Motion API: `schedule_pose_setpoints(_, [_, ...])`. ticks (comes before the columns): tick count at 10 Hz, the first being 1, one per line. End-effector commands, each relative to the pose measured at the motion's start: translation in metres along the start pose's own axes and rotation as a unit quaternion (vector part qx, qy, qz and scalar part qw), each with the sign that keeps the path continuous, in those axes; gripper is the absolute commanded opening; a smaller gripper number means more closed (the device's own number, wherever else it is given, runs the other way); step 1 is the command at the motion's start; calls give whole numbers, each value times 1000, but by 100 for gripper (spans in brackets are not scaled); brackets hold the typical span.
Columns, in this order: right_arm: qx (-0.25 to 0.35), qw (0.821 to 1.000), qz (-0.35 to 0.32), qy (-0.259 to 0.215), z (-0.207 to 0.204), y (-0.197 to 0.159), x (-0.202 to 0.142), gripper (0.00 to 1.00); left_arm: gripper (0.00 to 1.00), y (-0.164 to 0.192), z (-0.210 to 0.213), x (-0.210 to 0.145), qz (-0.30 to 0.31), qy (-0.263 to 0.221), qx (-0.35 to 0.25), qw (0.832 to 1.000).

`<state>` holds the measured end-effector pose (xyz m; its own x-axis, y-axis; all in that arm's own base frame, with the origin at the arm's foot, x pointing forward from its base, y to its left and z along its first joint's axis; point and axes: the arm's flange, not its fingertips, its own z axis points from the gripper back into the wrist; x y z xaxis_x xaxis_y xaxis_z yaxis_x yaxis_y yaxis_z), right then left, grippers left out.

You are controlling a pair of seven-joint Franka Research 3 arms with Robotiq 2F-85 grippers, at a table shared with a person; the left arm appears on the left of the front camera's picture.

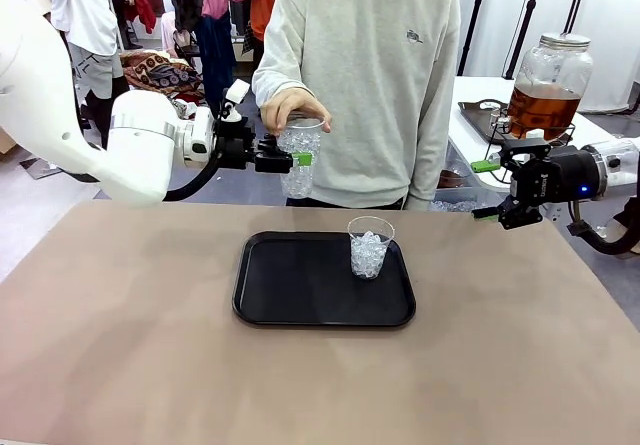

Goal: Pour the drink into the iced cup.
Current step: Open the gripper to release the iced cup you were holding.

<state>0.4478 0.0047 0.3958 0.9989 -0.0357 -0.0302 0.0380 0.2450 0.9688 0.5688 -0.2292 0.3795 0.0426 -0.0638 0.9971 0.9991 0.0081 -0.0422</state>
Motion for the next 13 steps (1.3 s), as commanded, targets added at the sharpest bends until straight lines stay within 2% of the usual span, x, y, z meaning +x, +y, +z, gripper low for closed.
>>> schedule_pose_setpoints(1, [0, 1000, 0, -3, -1, 1, 0, 100, 48, -2, 1, 4, -6, -2, -2, 1000])
schedule_pose_setpoints(11, [0, 1000, 0, -3, -1, 1, 0, 100, 48, 0, 0, 2, -1, -1, 0, 1000])
schedule_pose_setpoints(12, [0, 1000, 0, -3, -1, 1, 0, 100, 62, 1, 1, 1, -2, 1, 5, 1000])
schedule_pose_setpoints(13, [0, 1000, 0, -3, -1, 1, 0, 100, 82, 2, 2, 1, -3, 2, 7, 1000])
